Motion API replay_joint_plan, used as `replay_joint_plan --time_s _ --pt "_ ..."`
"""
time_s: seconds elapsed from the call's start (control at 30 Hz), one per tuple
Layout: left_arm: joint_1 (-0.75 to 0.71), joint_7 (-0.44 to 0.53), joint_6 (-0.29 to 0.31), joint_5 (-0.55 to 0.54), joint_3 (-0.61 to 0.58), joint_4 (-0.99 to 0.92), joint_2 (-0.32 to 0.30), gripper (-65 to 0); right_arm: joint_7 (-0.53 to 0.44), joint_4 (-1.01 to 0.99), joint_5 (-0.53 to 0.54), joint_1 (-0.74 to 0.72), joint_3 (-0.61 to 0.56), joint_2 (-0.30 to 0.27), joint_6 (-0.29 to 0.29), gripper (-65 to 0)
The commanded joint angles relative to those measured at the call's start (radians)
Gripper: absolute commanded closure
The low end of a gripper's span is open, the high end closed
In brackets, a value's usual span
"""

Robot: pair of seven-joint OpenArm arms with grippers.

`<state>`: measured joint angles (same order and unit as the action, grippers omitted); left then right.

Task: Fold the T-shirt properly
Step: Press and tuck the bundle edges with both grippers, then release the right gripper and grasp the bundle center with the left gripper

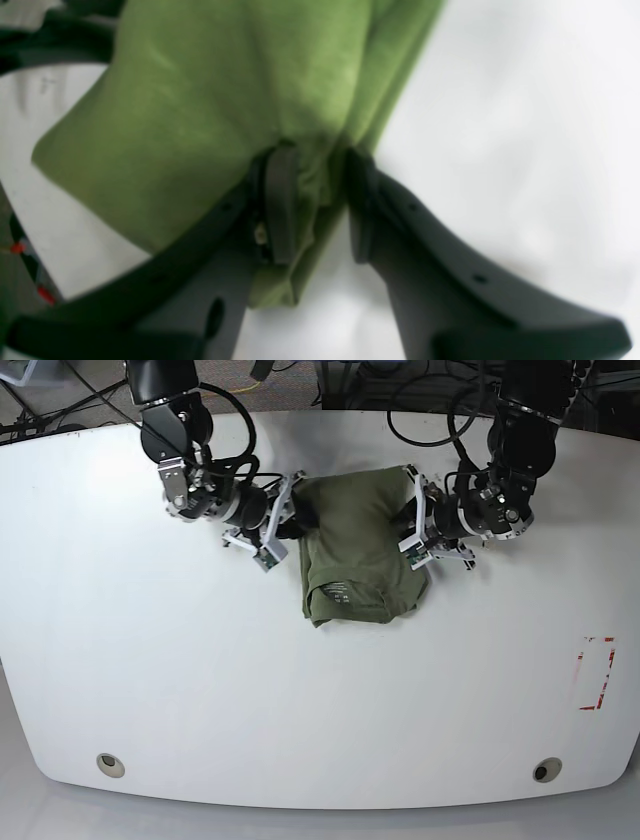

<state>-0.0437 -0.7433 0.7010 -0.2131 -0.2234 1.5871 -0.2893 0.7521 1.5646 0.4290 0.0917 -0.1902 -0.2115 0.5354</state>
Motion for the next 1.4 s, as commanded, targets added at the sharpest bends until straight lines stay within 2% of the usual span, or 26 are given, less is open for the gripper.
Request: replay_joint_plan --time_s 0.0,0.2,0.37,0.47,0.57,0.83,0.9,1.2,1.3,1.37 --pt "0.015 -0.042 -0.003 0.034 0.009 0.035 -0.049 -13.6 0.008 0.052 -0.026 0.006 -0.033 0.017 0.012 -15.2" --pt "-0.012 -0.063 -0.003 0.034 0.023 0.195 -0.093 -13.5 0.024 0.178 -0.032 0.015 0.004 0.031 0.012 -15.2" --pt "-0.04 -0.146 -0.003 0.034 0.061 0.312 -0.04 -13.5 0.093 0.211 -0.031 -0.068 0.008 0.034 0.021 -15.2" --pt "-0.048 -0.154 -0.003 0.039 0.06 0.313 -0.004 -13.5 0.1 0.181 -0.031 -0.122 0.004 0.044 0.021 -15.2" --pt "-0.081 -0.152 -0.003 0.04 0.06 0.29 0.019 -13.5 0.103 0.125 -0.031 -0.177 0.004 0.085 0.021 -15.2" --pt "-0.132 -0.149 -0.003 0.039 0.058 0.22 0.02 -13.3 0.08 -0.094 -0.042 -0.283 0.002 0.145 0.028 -15.4" --pt "-0.134 -0.149 -0.003 0.039 0.058 0.192 0.02 -13.3 0.02 -0.174 -0.042 -0.317 0.002 0.143 0.048 -15.4" --pt "-0.146 -0.149 -0.003 0.037 0.06 0.186 0.019 -13.3 -0.151 -0.444 -0.043 -0.464 0.002 0.106 0.05 -15.4" --pt "-0.141 -0.149 -0.003 0.036 0.063 0.197 0.017 -13.3 -0.151 -0.461 -0.038 -0.504 0.008 0.097 0.05 -15.4" --pt "-0.14 -0.149 -0.003 0.036 0.063 0.238 0.015 -13.3 -0.119 -0.413 -0.029 -0.516 0.01 0.07 0.048 -15.4"
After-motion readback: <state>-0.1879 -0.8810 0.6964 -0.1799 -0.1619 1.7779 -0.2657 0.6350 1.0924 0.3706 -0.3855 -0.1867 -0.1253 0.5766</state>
